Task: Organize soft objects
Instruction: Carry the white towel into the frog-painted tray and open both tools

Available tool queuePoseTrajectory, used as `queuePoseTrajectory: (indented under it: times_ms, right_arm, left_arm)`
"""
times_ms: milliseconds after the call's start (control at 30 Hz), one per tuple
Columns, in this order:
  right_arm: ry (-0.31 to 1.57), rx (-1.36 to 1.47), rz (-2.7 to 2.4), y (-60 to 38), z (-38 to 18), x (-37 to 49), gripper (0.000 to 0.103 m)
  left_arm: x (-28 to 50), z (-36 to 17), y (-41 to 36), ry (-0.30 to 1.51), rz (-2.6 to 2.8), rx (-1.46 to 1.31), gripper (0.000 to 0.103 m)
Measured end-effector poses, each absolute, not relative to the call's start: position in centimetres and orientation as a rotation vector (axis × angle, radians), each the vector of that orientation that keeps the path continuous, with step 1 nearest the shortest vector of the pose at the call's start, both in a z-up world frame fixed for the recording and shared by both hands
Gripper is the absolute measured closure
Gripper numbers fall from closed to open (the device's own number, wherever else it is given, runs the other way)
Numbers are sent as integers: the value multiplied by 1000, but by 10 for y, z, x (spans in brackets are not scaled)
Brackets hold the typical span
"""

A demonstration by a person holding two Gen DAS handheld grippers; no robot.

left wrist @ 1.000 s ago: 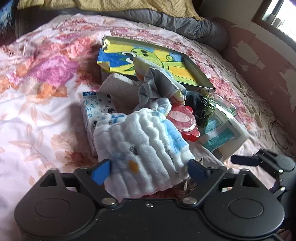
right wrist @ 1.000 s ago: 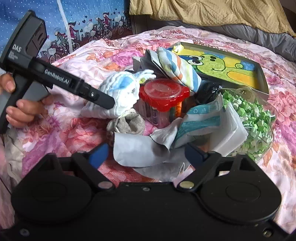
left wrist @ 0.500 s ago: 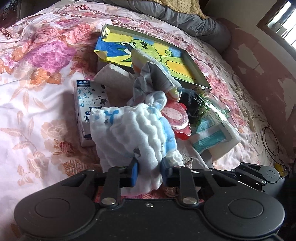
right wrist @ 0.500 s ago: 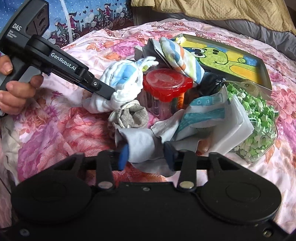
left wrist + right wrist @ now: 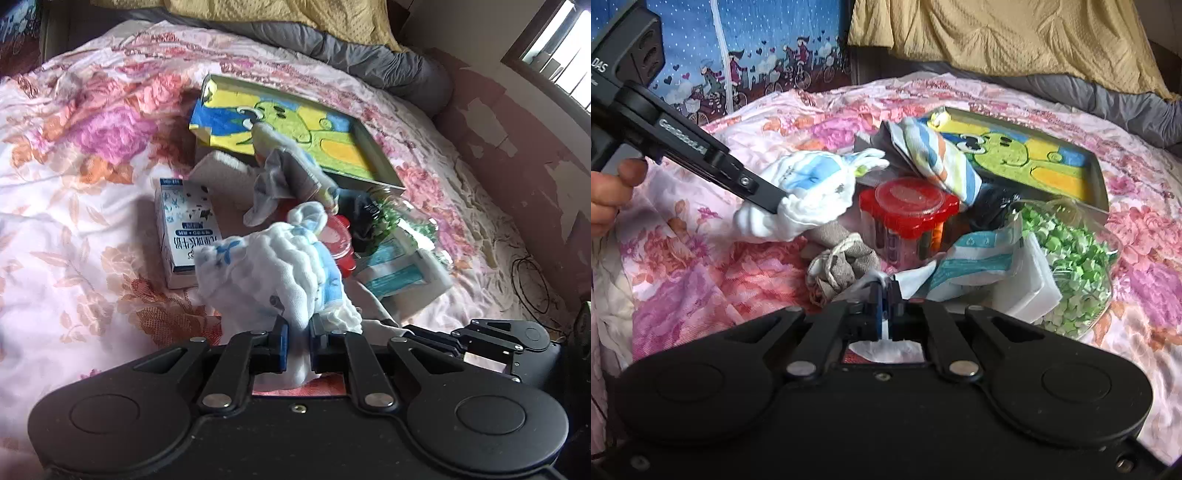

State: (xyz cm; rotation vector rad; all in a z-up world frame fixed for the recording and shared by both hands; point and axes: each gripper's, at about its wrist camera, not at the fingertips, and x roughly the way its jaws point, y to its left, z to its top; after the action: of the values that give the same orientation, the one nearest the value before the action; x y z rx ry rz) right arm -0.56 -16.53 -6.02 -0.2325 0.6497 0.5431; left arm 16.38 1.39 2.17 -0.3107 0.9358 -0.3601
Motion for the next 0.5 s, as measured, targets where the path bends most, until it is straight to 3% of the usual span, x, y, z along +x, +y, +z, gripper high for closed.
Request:
queuePoseTrajectory:
  times_ms: [500]
  right_arm:
    - [427,-129,525,-192,-23,-29,103]
  left_arm:
    - [133,74,8,810,-340,-293,92]
